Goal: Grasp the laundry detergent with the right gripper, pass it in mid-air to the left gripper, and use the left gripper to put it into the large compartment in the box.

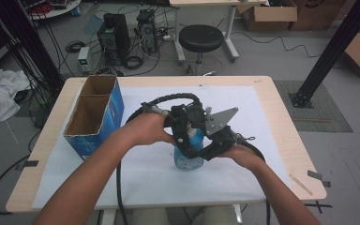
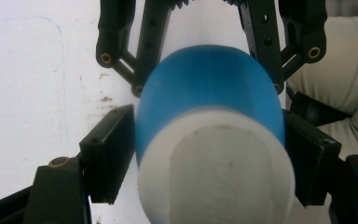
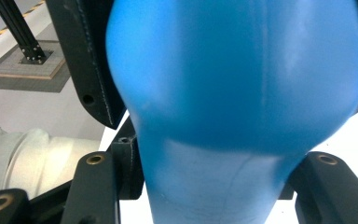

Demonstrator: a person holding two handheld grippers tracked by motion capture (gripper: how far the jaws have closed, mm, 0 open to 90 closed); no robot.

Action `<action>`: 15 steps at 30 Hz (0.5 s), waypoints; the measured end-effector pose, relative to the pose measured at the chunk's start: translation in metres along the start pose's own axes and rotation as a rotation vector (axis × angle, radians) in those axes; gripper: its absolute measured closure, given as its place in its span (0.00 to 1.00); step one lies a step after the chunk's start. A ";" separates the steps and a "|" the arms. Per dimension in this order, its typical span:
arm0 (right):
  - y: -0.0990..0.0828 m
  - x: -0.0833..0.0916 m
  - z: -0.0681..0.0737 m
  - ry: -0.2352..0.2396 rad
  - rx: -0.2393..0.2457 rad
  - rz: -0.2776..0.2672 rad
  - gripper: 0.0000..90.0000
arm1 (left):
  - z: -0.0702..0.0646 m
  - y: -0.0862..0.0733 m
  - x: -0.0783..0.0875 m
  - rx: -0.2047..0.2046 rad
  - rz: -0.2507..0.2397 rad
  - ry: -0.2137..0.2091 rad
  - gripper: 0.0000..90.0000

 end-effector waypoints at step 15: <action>0.000 -0.001 0.001 0.004 0.002 0.001 0.49 | 0.000 0.000 0.000 -0.006 -0.003 0.001 0.36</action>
Point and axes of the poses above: each handheld gripper's, and its own axes: x roughly backward along the jaws, y roughly out of its top, z roughly to its left, the point moved 8 cm from there along -x, roughly forward along the jaws, and after that the axes turned 11 degrees about z, right-handed, at the moved point
